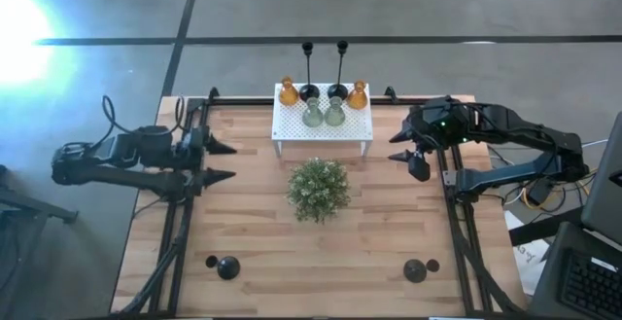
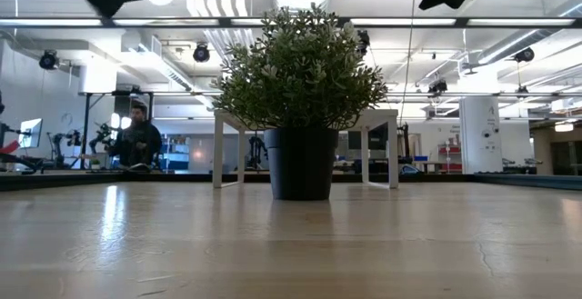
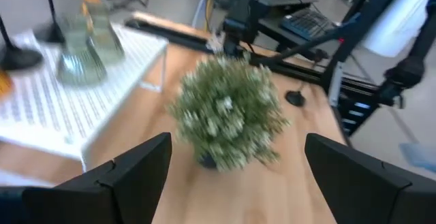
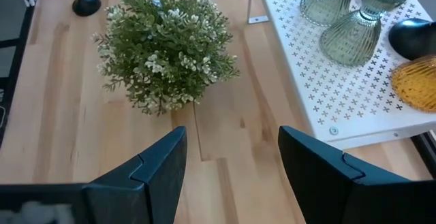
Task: Pick & Place candle stick holders
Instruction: Put the left small black candle holder on the shelf
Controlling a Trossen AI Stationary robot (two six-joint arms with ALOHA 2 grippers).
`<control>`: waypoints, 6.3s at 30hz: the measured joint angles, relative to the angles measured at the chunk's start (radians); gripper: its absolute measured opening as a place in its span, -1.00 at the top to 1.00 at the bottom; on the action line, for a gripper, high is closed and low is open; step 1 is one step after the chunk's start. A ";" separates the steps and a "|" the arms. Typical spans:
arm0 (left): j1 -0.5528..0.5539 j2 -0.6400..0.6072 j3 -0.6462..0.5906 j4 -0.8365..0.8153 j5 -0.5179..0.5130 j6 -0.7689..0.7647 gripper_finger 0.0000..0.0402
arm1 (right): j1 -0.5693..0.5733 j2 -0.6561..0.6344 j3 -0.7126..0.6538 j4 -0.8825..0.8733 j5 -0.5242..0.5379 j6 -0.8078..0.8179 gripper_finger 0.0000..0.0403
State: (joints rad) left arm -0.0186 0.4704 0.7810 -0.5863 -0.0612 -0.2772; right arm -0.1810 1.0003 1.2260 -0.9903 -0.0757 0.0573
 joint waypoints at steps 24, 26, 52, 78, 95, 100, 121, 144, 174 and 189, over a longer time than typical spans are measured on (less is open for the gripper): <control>-0.145 -0.366 -0.271 -0.086 -0.005 -0.170 -0.70 | -0.152 -0.430 -0.370 0.334 -0.107 -0.053 -0.11; -0.145 -0.392 -0.290 -0.087 -0.003 -0.171 -0.70 | -0.153 -0.489 -0.433 0.385 -0.104 -0.059 -0.11; -0.193 -0.468 -0.492 -0.105 0.278 -0.288 -0.70 | -0.153 -0.677 -0.661 0.464 0.442 0.055 -0.11; -0.654 -0.379 -0.668 0.235 0.247 -0.308 -0.70 | -0.153 -0.676 -0.662 0.467 0.441 0.055 -0.11; -0.699 -0.128 -0.677 0.303 0.060 -0.246 -0.70 | -0.153 -0.676 -0.662 0.468 0.441 0.055 -0.11; -0.699 -0.055 -0.677 0.386 0.063 -0.121 -0.70 | -0.153 -0.676 -0.662 0.468 0.441 0.055 -0.11; -0.914 0.177 -0.671 0.756 -0.042 0.144 -0.70 | -0.153 -0.677 -0.662 0.467 0.441 0.055 -0.11; -0.913 0.373 -0.671 0.937 -0.072 0.088 -0.70 | -0.153 -0.677 -0.662 0.468 0.441 0.055 -0.11; -0.912 0.429 -0.672 0.971 -0.026 0.043 0.12 | -0.153 -0.677 -0.662 0.468 0.441 0.055 -0.11; -0.913 0.430 -0.672 0.968 -0.025 0.066 0.65 | -0.153 -0.676 -0.662 0.468 0.441 0.055 -0.11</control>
State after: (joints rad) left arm -0.9314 0.9001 0.1093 0.3817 -0.0860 -0.2113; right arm -0.3341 0.3241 0.5640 -0.5224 0.3649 0.1120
